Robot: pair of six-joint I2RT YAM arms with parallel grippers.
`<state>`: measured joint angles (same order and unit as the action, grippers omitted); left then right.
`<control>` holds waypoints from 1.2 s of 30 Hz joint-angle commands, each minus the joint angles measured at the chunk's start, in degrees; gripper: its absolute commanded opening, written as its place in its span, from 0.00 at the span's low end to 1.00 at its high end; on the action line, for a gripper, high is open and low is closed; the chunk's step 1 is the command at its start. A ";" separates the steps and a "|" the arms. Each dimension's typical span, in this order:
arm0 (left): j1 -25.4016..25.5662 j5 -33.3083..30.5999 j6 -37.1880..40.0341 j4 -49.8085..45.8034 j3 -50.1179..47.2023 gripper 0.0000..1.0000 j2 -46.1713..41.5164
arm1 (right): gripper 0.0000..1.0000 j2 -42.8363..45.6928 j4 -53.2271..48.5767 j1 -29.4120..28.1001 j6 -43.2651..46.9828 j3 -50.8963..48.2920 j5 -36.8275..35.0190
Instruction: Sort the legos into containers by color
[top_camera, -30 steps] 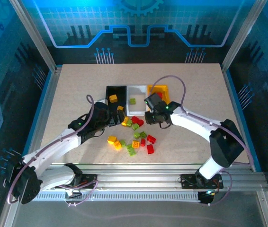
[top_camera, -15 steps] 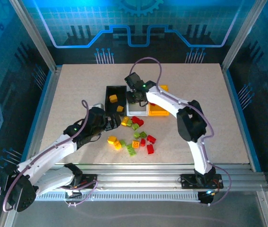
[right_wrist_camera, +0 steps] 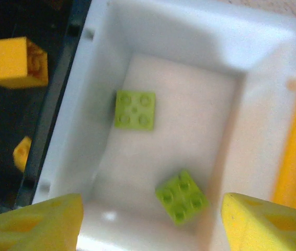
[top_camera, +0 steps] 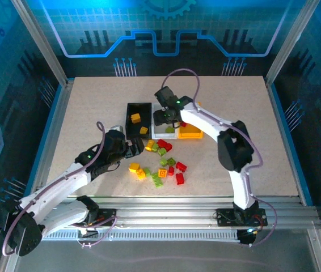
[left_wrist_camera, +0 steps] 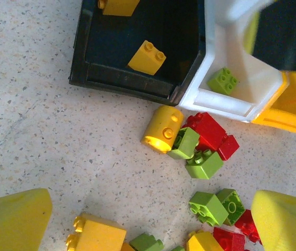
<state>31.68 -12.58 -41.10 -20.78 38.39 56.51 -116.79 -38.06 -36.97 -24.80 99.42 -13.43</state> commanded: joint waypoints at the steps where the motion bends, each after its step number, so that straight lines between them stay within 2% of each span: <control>1: -0.05 -0.43 -0.31 -1.47 0.27 0.99 -1.48 | 0.72 11.52 2.34 -1.72 -0.59 -9.61 0.62; 6: -0.75 0.15 -0.01 -1.95 0.78 0.99 -1.67 | 0.75 23.49 1.97 -3.01 -0.95 -27.20 3.43; 9: -1.06 0.48 -0.12 -1.76 0.64 0.99 -1.58 | 0.78 27.09 2.36 -3.76 -0.97 -35.18 6.37; 16: -1.57 0.89 -0.28 -2.03 0.37 0.99 -0.25 | 0.78 26.45 3.89 -7.70 -1.23 -41.75 5.49; 20: -1.55 1.15 -0.43 -2.25 -0.05 0.99 -0.10 | 0.75 25.07 4.11 -7.94 -0.65 -42.87 5.28; 29: -1.97 0.84 0.05 -2.31 0.27 0.99 0.31 | 0.59 20.29 5.56 -7.94 -0.06 -43.13 7.69; 36: -2.14 0.67 0.23 -2.30 0.11 0.99 0.71 | 0.32 20.45 5.94 -7.58 -0.77 -44.03 8.19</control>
<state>30.04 -12.14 -41.06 -22.24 38.39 57.04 -96.42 -32.21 -44.58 -25.30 56.23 -5.72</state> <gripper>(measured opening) 0.989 0.339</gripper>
